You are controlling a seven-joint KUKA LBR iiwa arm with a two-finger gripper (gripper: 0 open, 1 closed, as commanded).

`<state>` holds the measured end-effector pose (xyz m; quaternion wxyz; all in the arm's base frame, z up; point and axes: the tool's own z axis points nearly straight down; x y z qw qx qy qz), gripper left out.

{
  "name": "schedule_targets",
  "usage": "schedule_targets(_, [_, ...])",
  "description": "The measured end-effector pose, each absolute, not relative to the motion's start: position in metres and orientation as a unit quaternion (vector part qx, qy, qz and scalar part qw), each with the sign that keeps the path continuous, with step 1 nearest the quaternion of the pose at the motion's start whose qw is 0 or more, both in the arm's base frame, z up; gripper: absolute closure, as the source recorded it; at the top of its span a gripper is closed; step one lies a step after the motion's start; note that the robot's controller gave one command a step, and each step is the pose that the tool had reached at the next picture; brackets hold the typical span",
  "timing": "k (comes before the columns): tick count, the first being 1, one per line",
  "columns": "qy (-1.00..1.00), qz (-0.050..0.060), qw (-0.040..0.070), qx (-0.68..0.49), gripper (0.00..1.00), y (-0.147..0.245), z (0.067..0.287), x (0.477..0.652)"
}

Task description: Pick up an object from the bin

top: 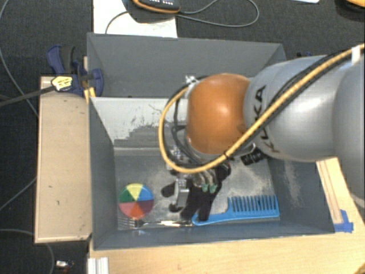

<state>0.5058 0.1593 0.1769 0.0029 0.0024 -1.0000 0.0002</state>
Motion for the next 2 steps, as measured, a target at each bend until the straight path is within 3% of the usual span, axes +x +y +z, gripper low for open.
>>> schedule_targets(1, [-1.000,-0.001,-0.001,-0.001,0.00,0.158,0.181,0.508])
schedule_targets(2, [-0.996,-0.001,-0.003,0.084,0.00,0.124,0.143,0.501])
